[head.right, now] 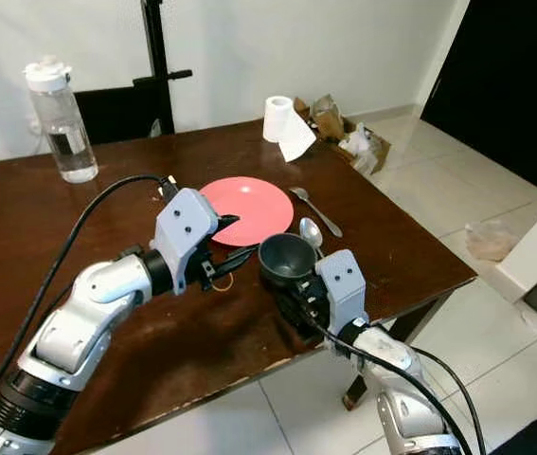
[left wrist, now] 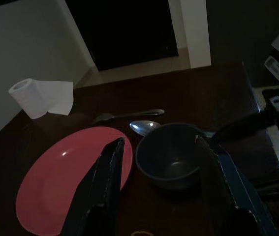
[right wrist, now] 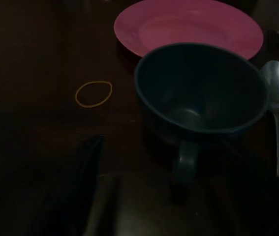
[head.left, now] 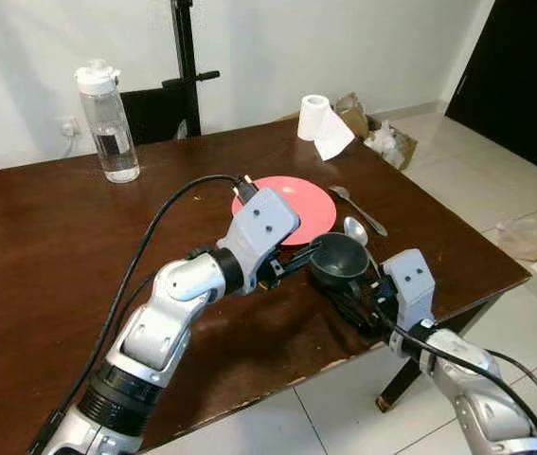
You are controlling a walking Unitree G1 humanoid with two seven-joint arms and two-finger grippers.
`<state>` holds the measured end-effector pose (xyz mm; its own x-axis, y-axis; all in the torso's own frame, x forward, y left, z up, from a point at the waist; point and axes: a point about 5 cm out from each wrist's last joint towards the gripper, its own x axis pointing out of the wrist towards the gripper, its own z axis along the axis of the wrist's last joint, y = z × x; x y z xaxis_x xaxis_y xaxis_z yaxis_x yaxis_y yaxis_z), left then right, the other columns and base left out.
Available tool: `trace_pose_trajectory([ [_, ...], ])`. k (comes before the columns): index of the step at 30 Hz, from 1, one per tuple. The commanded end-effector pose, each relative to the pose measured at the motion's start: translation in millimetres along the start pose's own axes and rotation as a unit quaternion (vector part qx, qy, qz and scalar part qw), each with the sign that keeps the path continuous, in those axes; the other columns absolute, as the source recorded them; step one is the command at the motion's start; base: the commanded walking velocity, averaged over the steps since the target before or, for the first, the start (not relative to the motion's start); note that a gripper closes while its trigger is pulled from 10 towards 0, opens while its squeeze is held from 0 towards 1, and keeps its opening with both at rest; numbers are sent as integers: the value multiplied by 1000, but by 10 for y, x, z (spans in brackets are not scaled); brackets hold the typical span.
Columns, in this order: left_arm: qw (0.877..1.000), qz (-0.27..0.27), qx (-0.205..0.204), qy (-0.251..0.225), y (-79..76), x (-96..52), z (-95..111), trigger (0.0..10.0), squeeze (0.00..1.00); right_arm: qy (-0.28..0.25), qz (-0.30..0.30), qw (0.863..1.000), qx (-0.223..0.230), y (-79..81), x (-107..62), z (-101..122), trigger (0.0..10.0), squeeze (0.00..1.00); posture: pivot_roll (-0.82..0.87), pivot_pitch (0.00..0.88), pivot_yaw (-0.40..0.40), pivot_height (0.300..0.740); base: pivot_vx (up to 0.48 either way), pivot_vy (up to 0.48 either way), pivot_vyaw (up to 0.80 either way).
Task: Setting the table
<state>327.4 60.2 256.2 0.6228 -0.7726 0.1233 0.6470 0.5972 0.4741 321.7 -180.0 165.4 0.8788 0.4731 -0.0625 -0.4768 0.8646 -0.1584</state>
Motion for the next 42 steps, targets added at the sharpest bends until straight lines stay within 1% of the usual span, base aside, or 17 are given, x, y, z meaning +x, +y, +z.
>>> trace_pose_trajectory([
  [1,1000,-5,-2,8,0,-8,-45,10000,0,-1,13,1000,10,11,33,-9,10000,1000,-44,145,78,740,0,0,0],
  [3,1000,-5,-2,8,2,-7,-48,10000,0,-4,21,1000,12,17,47,5,10000,1000,-44,145,78,740,0,0,0],
  [7,1000,-6,-2,8,11,9,-50,10000,0,13,41,999,6,29,92,-17,10000,1000,-43,139,81,740,0,0,0],
  [8,1000,-6,-2,8,15,12,-51,10000,0,19,46,999,7,31,103,-37,10000,576,-42,136,81,740,0,0,0],
  [9,1000,-5,-2,7,17,14,-50,10000,0,24,49,998,11,32,113,-55,10000,0,-42,134,82,740,0,0,0],
  [10,1000,-5,-2,7,19,11,-50,10000,0,29,58,998,20,37,134,-73,10000,0,-40,133,81,740,0,0,0],
  [13,1000,-5,-2,7,20,7,-52,10000,0,30,66,997,23,44,163,-75,10000,0,-38,132,81,740,0,0,0],
  [19,1000,-3,-1,8,19,0,-58,10000,0,40,79,996,1,80,276,-108,10000,0,-33,131,80,740,0,0,0],
  [22,1000,0,-1,10,21,-13,-58,10000,0,41,46,998,-31,45,374,-93,10000,0,-21,131,73,740,0,0,0],
  [24,1000,1,-2,10,22,-20,-60,10000,0,41,32,998,-36,15,382,-83,10000,0,-20,133,73,740,0,0,0],
  [25,1000,2,-2,12,21,-33,-70,10000,0,39,7,999,-36,-53,377,-72,10000,0,-20,134,73,740,0,0,0],
  [27,1000,2,-2,12,21,-33,-70,10000,0,39,7,999,-36,-53,377,-72,10000,0,-20,134,73,740,0,0,0],
  [29,1000,1,-3,13,10,-35,-80,10000,0,37,-21,999,-23,-132,360,-91,10000,0,-25,133,74,740,0,0,0],
  [33,1000,1,-3,12,5,-24,-79,10000,0,40,-44,998,-23,-190,349,-111,10000,0,-25,132,73,740,0,0,0],
  [34,1000,2,-4,11,5,-15,-76,10000,0,44,-71,996,-24,-252,347,-128,10000,0,-26,131,70,740,0,0,0],
  [37,1000,3,-4,10,-1,-18,-76,10000,0,51,-97,994,-27,-330,323,-152,10000,0,-24,130,69,740,0,0,0],
  [42,1000,3,-5,11,-7,-24,-80,10000,0,50,-115,991,-36,-391,299,-169,10000,0,-23,127,68,740,0,0,0],
])
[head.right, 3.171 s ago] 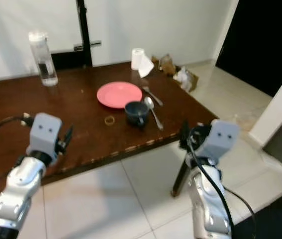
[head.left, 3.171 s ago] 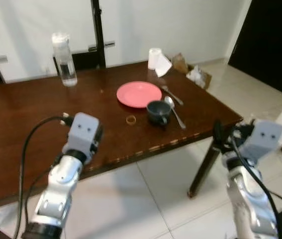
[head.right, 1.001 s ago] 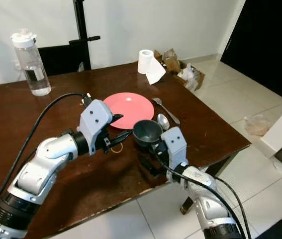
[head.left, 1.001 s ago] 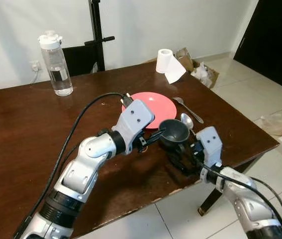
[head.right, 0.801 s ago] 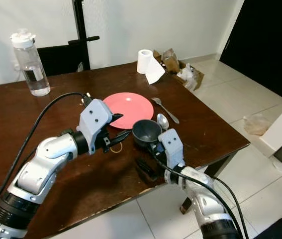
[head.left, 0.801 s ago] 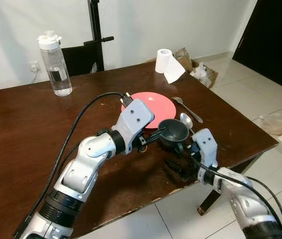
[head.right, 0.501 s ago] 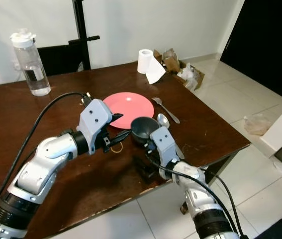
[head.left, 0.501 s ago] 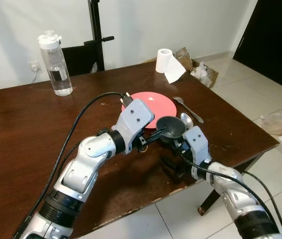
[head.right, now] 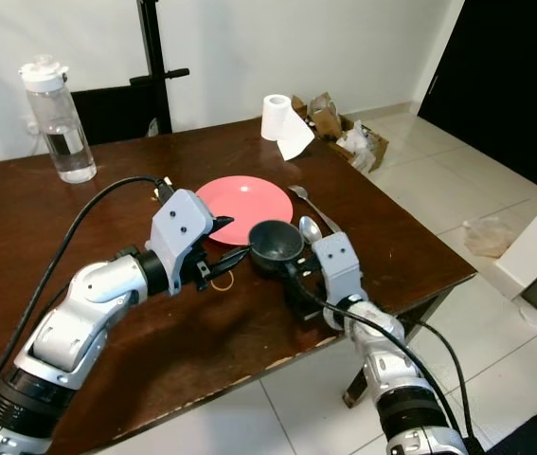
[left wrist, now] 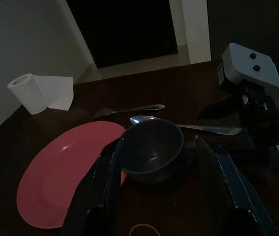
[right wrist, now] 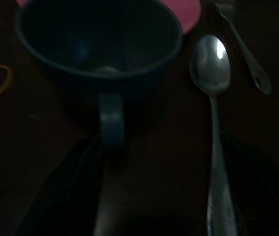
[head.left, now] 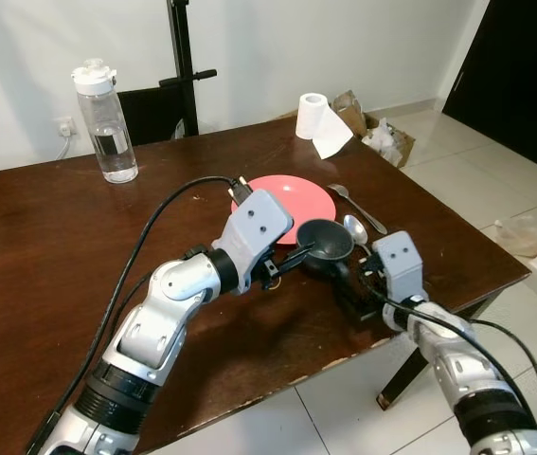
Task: Setting the table
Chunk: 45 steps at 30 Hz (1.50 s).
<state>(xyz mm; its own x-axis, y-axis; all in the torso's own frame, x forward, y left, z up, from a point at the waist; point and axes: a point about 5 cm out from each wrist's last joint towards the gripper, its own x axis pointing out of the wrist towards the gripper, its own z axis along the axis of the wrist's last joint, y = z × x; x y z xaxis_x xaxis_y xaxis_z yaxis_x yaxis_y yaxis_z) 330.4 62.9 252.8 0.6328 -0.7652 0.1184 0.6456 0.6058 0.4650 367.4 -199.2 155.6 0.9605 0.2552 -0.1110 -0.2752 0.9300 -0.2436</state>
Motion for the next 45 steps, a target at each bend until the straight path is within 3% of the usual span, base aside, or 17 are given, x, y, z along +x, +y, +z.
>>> trace_pose_trajectory([
  [1,1000,-1,0,6,-26,-18,-33,10000,0,3,-6,1000,-2,-23,-10,-33,10000,0,-23,127,68,740,0,0,0],
  [5,1000,2,0,5,-27,-22,-31,10000,0,-46,32,998,12,67,48,108,10000,0,-17,122,58,740,0,0,0],
  [11,1000,5,0,4,-30,-31,-26,10000,0,-44,44,998,9,135,111,123,10000,0,-7,121,53,740,0,0,0],
  [12,1000,6,0,5,-27,-38,-29,10000,0,-44,41,998,10,137,121,120,7686,0,-3,120,51,740,0,0,0],
  [13,1000,6,0,5,-27,-38,-29,10000,0,-44,41,998,10,137,121,120,7686,0,-3,120,51,740,0,0,0],
  [14,1000,7,0,6,-24,-45,-32,10000,0,-44,37,998,12,135,128,118,2980,0,-1,120,50,740,0,0,0],
  [15,1000,8,0,6,-21,-50,-34,10000,0,-46,35,998,14,133,132,118,0,0,-1,120,50,740,0,0,0],
  [33,1000,9,-1,7,-16,-43,-31,10000,0,-66,56,996,23,171,145,133,0,0,-3,119,55,740,0,0,0],
  [45,1000,7,-2,8,-33,-34,-36,10000,0,-146,90,984,40,302,125,412,0,0,-6,121,56,740,0,0,0],
])
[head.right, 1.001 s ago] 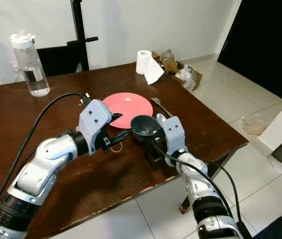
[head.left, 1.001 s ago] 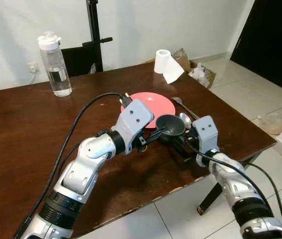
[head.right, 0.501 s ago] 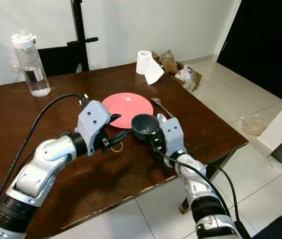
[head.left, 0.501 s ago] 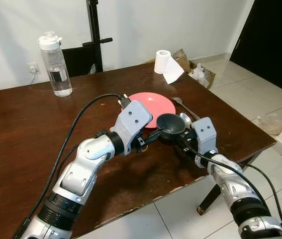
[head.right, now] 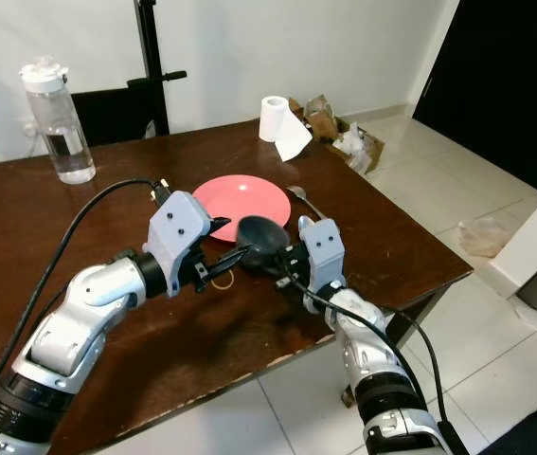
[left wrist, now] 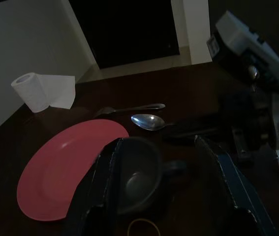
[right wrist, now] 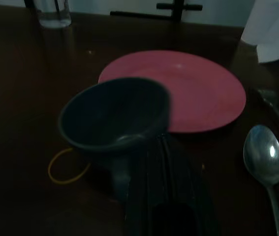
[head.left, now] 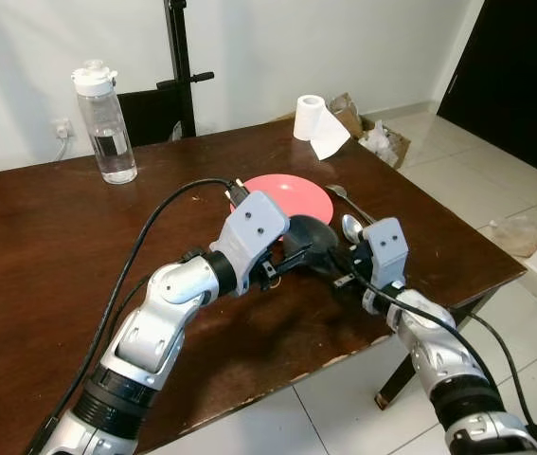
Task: Setting the table
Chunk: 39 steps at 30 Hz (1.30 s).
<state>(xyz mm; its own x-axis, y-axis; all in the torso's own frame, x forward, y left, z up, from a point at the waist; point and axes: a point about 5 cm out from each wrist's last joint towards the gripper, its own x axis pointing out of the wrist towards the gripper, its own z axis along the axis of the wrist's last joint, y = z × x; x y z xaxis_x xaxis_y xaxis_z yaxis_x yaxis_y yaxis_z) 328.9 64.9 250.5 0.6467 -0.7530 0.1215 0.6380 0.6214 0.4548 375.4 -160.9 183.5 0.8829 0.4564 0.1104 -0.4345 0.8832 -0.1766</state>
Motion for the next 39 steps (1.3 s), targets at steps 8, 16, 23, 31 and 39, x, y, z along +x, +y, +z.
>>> trace_pose_trajectory([
  [8,999,30,-5,12,66,-103,-31,10000,0,-114,44,993,2,381,-24,517,0,0,-5,122,62,740,0,0,0],
  [16,999,42,-10,21,106,-153,-63,10000,0,-78,41,996,-22,450,-108,376,10000,0,1,122,59,740,0,0,0],
  [23,999,47,-13,24,90,-155,-74,10000,0,9,23,999,-40,433,-182,48,10000,1000,1,128,53,740,0,0,0],
  [31,998,49,-15,25,80,-153,-73,10000,0,33,-3,999,-25,456,-154,-83,10000,1000,11,131,52,740,0,0,0],
  [39,998,51,-12,27,108,-142,-63,10000,0,49,-33,998,-38,445,-96,-189,10000,0,28,137,54,740,0,0,0],
])
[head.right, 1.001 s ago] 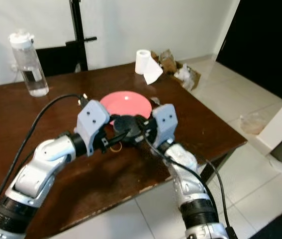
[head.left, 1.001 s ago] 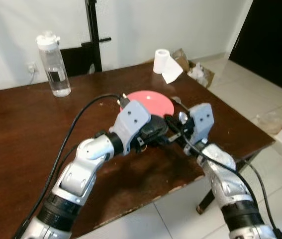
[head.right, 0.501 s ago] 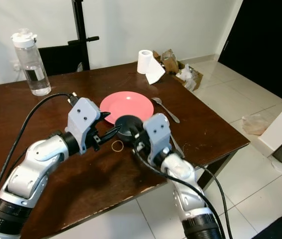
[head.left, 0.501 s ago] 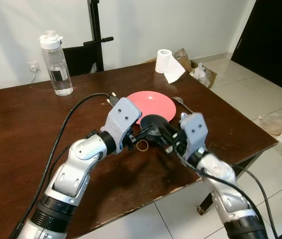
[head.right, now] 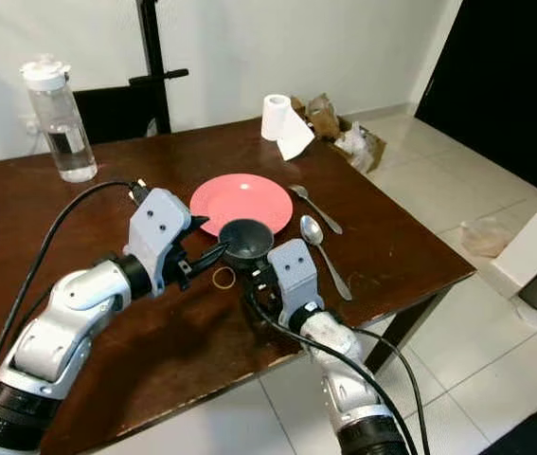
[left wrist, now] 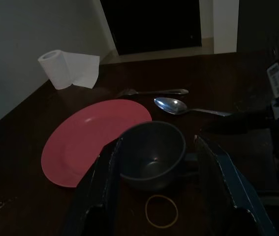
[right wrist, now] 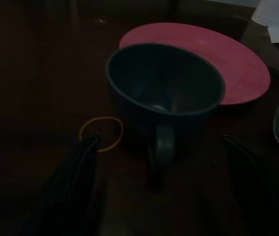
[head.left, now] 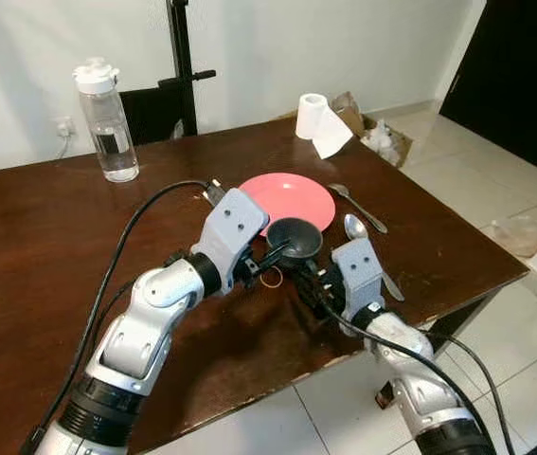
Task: Setting the table
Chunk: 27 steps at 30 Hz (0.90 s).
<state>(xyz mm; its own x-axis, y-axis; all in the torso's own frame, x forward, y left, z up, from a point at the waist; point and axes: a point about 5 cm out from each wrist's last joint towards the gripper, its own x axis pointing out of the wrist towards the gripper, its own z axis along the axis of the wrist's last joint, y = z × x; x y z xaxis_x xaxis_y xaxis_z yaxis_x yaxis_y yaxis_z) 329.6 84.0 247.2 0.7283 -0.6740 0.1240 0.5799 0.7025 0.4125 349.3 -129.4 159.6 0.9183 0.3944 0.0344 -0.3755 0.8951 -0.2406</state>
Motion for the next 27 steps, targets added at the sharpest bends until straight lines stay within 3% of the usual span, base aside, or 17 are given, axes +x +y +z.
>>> trace_pose_trajectory([
  [1,1000,0,5,3,1,4,14,10000,0,7,-14,1000,-3,1,39,-40,10000,0,28,137,54,740,0,0,0],
  [11,1000,1,7,4,5,1,22,10000,0,8,-32,999,2,-69,145,-70,10000,0,45,140,52,740,0,0,0],
  [12,1000,2,8,4,9,0,26,10000,0,14,-33,999,-2,-88,174,-89,8588,0,53,143,51,740,0,0,0],
  [13,1000,3,8,5,12,0,27,10000,0,18,-34,999,-4,-97,190,-103,9412,0,53,143,51,740,0,0,0],
  [16,1000,4,8,5,15,-6,30,10000,0,25,-36,999,-8,-113,216,-121,9843,0,66,148,48,740,0,0,0],
  [18,1000,5,9,6,18,-12,31,10000,0,28,-38,999,-10,-120,228,-128,9255,0,68,149,46,740,0,0,0],
  [19,1000,8,9,8,28,-23,27,10000,0,32,-40,999,-13,-132,249,-137,4824,0,72,150,45,740,0,0,0],
  [20,1000,8,9,8,28,-23,27,10000,0,32,-40,999,-13,-132,249,-137,4824,0,72,150,45,740,0,0,0],
  [21,1000,9,10,8,32,-26,25,10000,0,33,-40,999,-12,-135,255,-137,3333,0,72,150,45,740,0,0,0],
  [22,1000,9,10,8,32,-26,25,10000,0,33,-40,999,-12,-135,255,-137,3333,0,72,150,45,740,0,0,0],
  [23,1000,10,10,9,37,-28,27,10000,0,32,-37,999,-9,-130,265,-140,2039,0,77,155,40,740,0,0,0],
  [24,1000,11,10,9,41,-29,29,10000,0,30,-33,999,-6,-120,272,-142,0,0,79,156,39,740,0,0,0],
  [27,1000,14,9,9,40,-35,28,10000,0,21,-17,1000,1,-72,289,-140,0,0,81,156,36,740,0,0,0],
])
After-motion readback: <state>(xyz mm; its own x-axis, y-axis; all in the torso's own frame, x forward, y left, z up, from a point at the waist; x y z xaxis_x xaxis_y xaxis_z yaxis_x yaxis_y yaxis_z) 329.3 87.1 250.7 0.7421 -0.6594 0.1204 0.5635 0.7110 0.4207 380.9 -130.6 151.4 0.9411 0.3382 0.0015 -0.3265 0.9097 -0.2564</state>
